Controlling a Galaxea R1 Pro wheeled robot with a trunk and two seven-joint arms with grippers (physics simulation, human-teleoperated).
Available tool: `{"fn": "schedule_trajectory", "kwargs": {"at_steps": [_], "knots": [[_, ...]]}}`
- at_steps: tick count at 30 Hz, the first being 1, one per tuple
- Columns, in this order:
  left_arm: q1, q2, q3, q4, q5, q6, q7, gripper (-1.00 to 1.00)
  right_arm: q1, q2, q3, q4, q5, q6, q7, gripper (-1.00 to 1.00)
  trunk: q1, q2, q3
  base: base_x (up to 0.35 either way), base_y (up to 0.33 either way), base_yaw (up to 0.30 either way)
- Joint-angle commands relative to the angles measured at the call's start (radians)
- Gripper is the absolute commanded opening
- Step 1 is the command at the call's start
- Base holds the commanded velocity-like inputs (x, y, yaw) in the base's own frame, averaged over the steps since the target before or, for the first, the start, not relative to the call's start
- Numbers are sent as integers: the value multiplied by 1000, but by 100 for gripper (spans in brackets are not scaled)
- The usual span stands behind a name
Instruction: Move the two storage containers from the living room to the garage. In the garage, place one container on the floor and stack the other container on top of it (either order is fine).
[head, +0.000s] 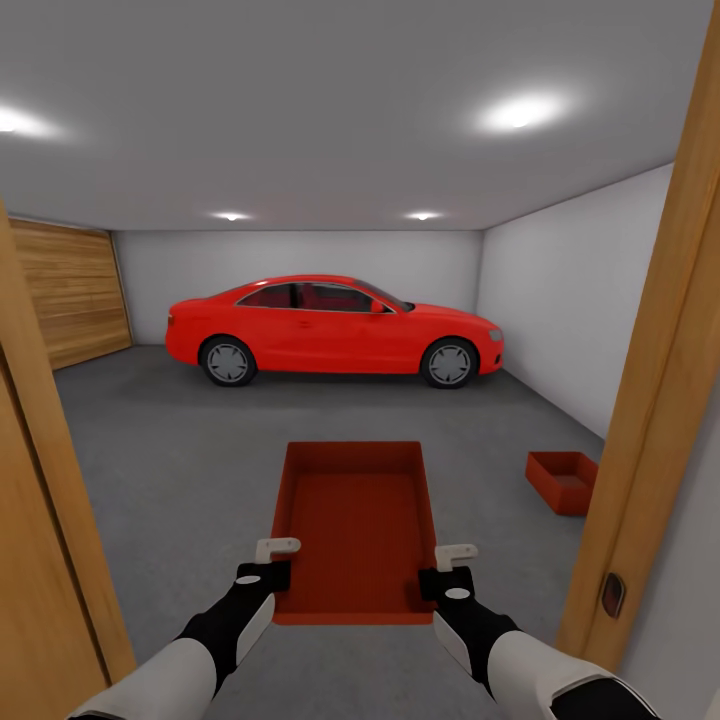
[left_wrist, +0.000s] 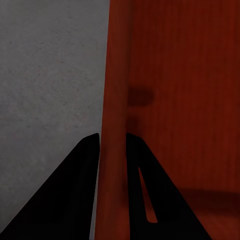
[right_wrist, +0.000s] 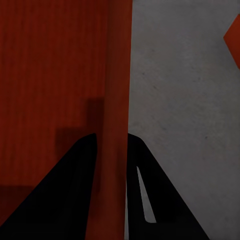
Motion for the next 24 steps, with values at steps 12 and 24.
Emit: {"fn": "schedule_trajectory", "kwargs": {"at_steps": [12, 24], "knots": [[-1, 0, 24, -37, 56, 8, 33, -100, 0, 30, 6, 2, -17, -3, 3, -100, 0, -1, -2, 172, 0, 2], [-1, 0, 24, -37, 56, 8, 32, -100, 0, 30, 6, 1, -17, -3, 4, -100, 0, -1, -2, 320, 0, 0]]}}
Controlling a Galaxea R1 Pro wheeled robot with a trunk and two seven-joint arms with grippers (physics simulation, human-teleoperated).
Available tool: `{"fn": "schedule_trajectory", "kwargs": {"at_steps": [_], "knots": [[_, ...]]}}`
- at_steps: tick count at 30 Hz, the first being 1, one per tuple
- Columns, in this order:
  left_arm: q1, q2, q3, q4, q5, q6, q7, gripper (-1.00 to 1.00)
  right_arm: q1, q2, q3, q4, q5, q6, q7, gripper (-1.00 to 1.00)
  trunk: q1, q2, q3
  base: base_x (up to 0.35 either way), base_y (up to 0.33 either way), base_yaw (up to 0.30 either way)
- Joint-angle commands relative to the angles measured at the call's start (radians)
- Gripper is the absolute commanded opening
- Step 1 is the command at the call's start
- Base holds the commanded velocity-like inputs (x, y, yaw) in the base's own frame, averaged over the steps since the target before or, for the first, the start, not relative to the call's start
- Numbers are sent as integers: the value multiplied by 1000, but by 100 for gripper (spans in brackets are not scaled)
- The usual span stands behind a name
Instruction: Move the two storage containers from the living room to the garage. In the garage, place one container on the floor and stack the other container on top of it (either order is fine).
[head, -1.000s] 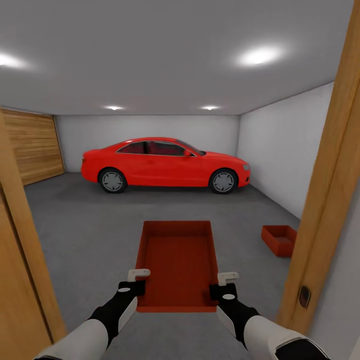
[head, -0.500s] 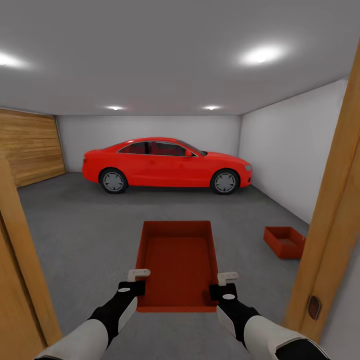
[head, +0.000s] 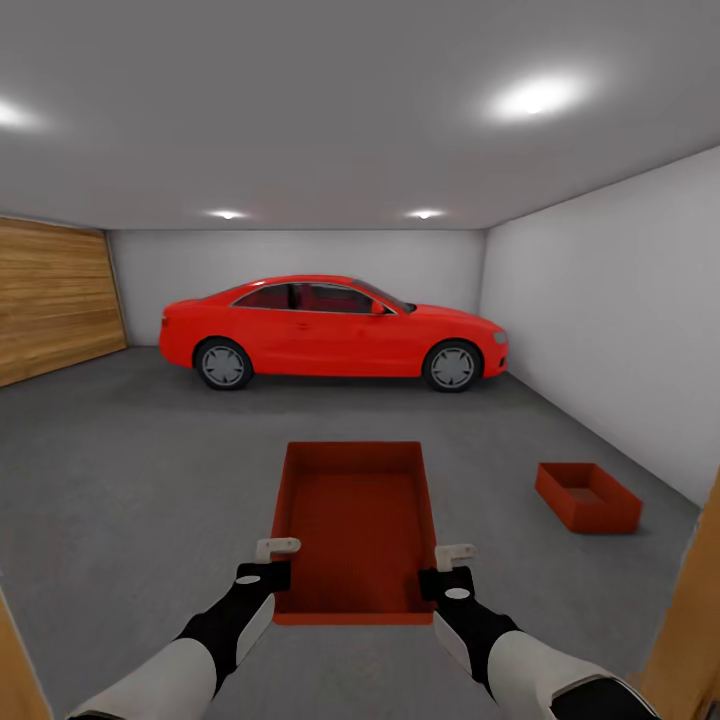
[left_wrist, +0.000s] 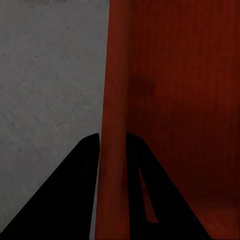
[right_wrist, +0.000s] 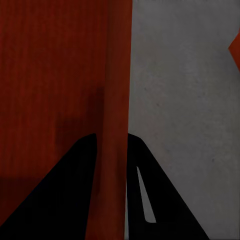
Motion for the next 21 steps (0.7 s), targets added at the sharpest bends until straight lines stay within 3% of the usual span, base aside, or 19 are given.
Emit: {"fn": "schedule_trajectory", "kwargs": {"at_steps": [1, 5, 21], "knots": [[-1, 0, 24, -37, 55, 9, 32, -100, 0, 30, 6, 2, -17, -3, 4, -100, 1, -1, -2, 321, 28, 0], [-1, 0, 24, -44, 56, 7, 33, -100, 0, 30, 6, 2, -17, -3, 4, -100, 1, -1, -2, 238, 41, 0], [-1, 0, 24, -47, 55, 7, 33, -100, 0, 30, 7, 2, -17, -3, 4, -100, 1, -1, -2, 34, 24, 0]]}}
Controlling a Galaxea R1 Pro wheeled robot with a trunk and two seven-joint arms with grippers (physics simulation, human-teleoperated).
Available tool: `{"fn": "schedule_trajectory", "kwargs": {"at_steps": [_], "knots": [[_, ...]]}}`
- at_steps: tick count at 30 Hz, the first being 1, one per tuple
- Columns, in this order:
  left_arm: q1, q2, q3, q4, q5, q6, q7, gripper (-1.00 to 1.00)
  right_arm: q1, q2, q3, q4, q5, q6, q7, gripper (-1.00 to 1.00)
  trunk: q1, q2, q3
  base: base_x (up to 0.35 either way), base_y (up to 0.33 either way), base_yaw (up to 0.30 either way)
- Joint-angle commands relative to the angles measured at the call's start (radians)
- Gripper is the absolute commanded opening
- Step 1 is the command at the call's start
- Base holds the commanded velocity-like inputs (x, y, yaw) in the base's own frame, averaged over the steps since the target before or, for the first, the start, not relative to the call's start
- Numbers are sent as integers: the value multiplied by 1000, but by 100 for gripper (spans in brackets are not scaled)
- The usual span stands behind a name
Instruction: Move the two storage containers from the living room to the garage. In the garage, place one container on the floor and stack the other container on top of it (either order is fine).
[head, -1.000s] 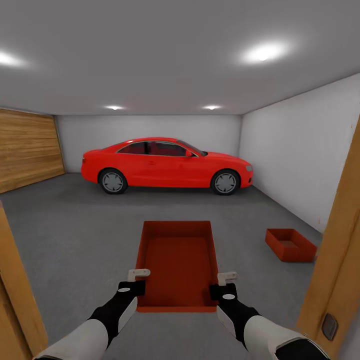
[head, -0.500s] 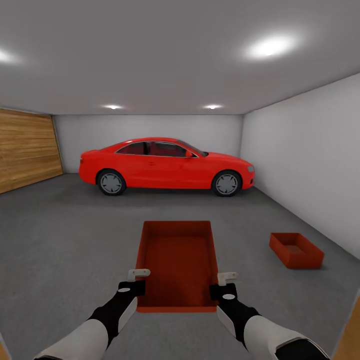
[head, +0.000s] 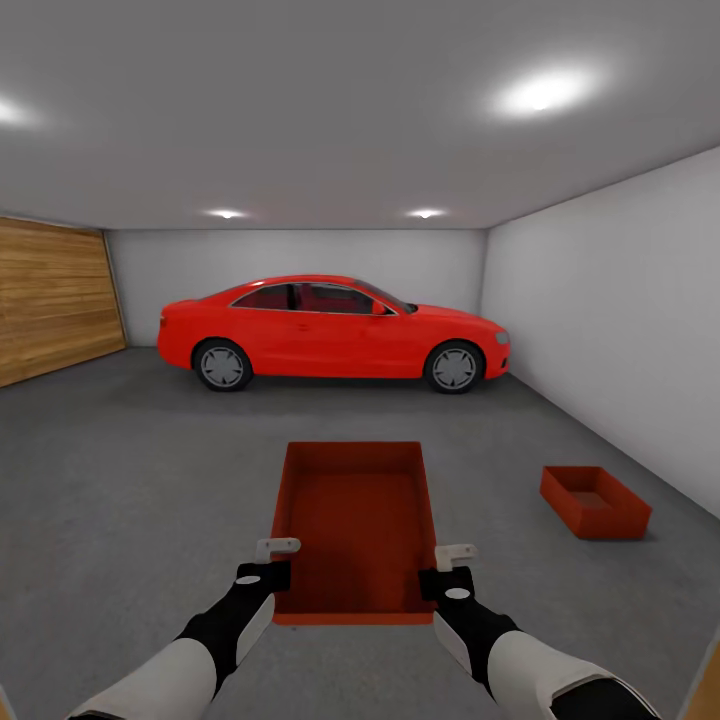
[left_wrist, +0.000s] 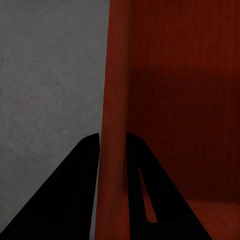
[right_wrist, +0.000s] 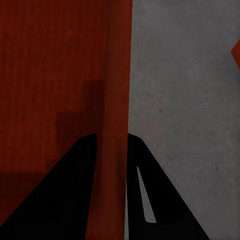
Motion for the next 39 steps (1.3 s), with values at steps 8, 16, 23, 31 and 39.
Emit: {"fn": "schedule_trajectory", "kwargs": {"at_steps": [8, 16, 23, 31, 39], "knots": [[-1, 0, 24, -44, 55, 8, 34, -100, 0, 30, 6, 2, -17, -3, 4, -100, 0, -1, -2, 214, 0, 0], [-1, 0, 24, -37, 55, 10, 33, -100, 0, 30, 5, 1, -17, 0, 4, -100, 0, -1, -2, 318, 0, 0], [-1, 0, 24, -36, 55, 10, 33, -100, 0, 30, 5, 2, -17, -2, 4, -100, 0, -1, -2, 321, 0, 0], [-1, 0, 24, -35, 55, 11, 33, -100, 0, 30, 5, 1, -17, -3, 3, -100, 0, -1, -2, 321, 32, 0], [-1, 0, 24, -35, 56, 10, 32, -100, 0, 30, 5, 1, -17, -3, 4, -100, 0, -1, -2, 321, 93, 0]]}}
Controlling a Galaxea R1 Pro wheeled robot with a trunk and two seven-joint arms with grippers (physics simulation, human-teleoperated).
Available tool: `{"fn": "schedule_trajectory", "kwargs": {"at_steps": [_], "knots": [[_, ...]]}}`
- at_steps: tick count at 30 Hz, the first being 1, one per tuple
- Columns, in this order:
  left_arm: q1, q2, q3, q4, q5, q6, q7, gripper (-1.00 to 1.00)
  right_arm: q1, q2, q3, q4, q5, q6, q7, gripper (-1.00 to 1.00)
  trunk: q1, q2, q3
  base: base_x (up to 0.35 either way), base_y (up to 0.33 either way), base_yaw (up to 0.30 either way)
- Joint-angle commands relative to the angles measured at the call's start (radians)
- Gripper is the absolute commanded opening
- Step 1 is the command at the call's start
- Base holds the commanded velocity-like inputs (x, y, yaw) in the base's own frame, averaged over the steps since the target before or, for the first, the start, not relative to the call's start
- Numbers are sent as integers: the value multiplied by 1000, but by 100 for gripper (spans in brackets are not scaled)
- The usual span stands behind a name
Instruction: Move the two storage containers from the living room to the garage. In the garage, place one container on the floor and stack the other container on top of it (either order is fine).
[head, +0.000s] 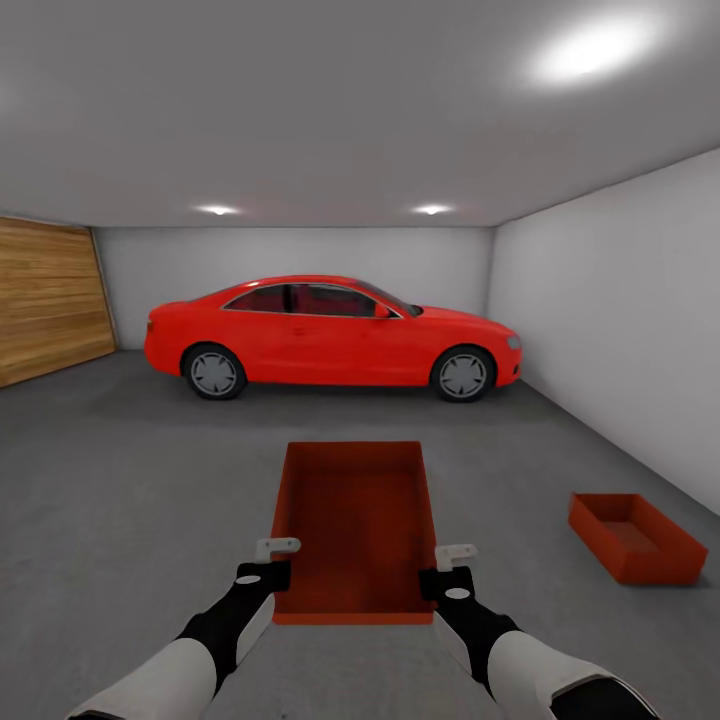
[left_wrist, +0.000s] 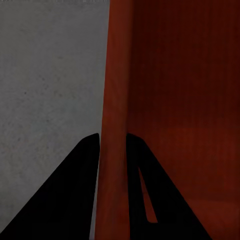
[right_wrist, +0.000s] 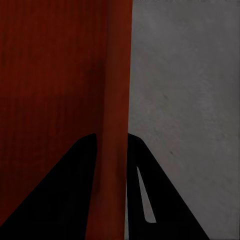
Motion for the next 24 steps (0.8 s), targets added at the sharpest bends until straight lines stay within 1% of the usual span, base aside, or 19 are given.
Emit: {"fn": "schedule_trajectory", "kwargs": {"at_steps": [1, 24], "knots": [[-1, 0, 24, -33, 57, 8, 31, -100, 0, 30, 6, 2, -17, -3, 2, -100, 1, -1, -2, 321, 96, 0], [-1, 0, 23, -33, 57, 11, 31, -100, 0, 30, 6, 2, -17, -3, 3, -100, 1, -1, -2, 321, 91, 0]]}}
